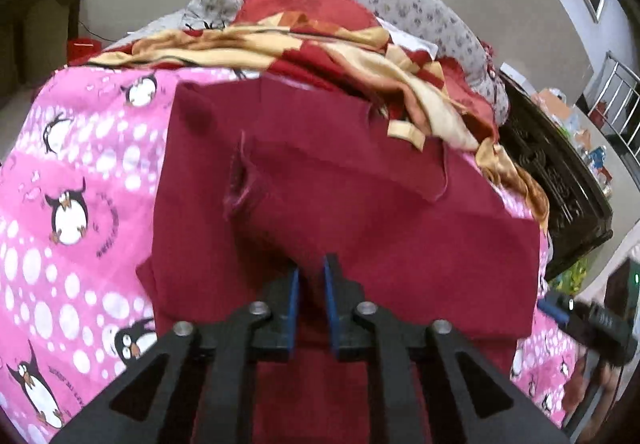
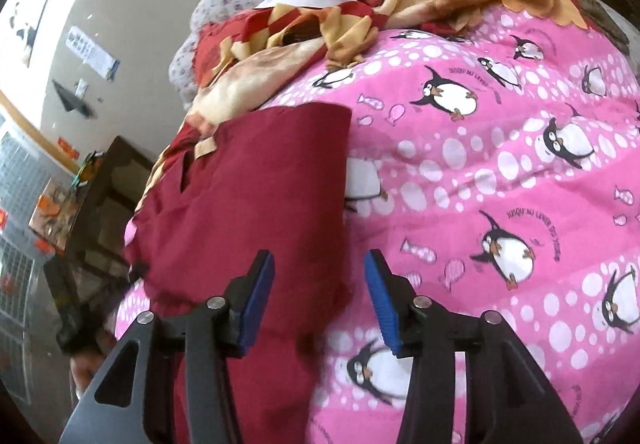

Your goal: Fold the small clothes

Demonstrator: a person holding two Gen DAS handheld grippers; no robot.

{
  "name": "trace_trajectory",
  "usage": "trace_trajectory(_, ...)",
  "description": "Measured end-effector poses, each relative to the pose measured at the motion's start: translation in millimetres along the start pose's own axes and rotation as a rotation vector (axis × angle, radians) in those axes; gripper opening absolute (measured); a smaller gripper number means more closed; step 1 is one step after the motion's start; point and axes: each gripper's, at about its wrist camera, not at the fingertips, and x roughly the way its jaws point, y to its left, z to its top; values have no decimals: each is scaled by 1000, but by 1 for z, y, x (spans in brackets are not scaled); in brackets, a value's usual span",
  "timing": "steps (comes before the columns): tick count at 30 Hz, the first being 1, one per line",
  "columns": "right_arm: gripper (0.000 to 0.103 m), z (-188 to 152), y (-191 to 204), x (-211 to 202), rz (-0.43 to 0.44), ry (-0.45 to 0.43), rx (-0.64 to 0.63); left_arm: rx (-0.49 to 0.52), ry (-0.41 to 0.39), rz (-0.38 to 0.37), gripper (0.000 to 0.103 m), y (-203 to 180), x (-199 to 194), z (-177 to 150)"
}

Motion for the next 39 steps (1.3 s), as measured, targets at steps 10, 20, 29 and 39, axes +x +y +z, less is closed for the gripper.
trace_trajectory(10, 65, 5, 9, 4, -21, 9, -38, -104, -131, -27, 76, 27, -36, 24)
trace_trajectory(20, 65, 20, 1, 14, -61, -32, 20, 3, -1, 38, 8, 4, 19, 36)
trace_trajectory(29, 27, 55, 25, 32, -109, -90, -133, -23, -73, 46, 8, 20, -12, 45)
trace_trajectory(39, 38, 50, 19, 18, -233, -95, -175, -19, -18, 90, 20, 20, -1, 28)
